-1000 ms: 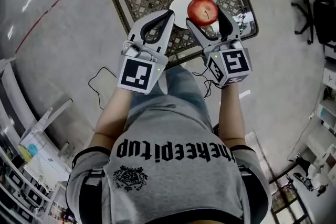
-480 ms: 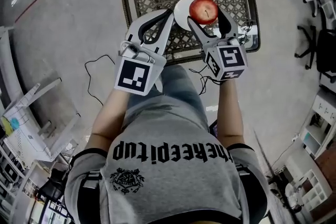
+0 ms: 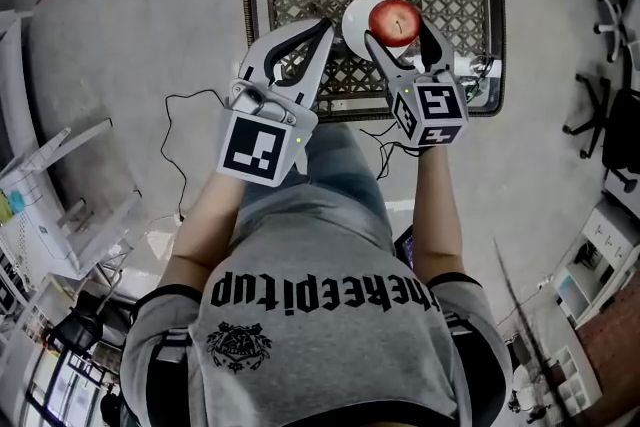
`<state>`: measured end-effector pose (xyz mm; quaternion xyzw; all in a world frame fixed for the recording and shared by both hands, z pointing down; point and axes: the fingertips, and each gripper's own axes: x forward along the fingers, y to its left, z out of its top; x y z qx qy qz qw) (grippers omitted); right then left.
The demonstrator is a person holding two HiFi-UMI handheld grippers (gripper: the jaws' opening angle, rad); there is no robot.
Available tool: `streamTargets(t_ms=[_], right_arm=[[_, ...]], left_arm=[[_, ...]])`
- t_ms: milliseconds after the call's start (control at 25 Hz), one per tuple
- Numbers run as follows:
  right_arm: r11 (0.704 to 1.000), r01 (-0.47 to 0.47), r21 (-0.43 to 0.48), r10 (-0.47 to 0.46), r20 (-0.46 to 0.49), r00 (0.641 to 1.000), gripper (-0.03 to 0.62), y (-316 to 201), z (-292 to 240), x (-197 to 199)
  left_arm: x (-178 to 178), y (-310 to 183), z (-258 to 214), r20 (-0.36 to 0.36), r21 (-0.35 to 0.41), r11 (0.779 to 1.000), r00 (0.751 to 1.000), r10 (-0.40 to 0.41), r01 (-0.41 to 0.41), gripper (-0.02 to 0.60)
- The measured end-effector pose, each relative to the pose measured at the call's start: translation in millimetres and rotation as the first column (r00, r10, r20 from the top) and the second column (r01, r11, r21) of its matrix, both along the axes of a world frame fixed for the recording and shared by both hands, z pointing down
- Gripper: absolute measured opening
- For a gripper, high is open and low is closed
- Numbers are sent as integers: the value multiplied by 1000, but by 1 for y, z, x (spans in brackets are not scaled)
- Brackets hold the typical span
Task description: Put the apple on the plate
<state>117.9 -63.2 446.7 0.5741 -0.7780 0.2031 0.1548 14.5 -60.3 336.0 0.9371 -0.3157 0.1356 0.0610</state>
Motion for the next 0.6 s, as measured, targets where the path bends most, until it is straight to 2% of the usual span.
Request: streamTargets(t_ms=[600], right_arm=[[994,46,-103,-46,11,999,393,-3,64,2]], left_arm=[[5,-7,13,27,-5,999,998,-48,48,43]])
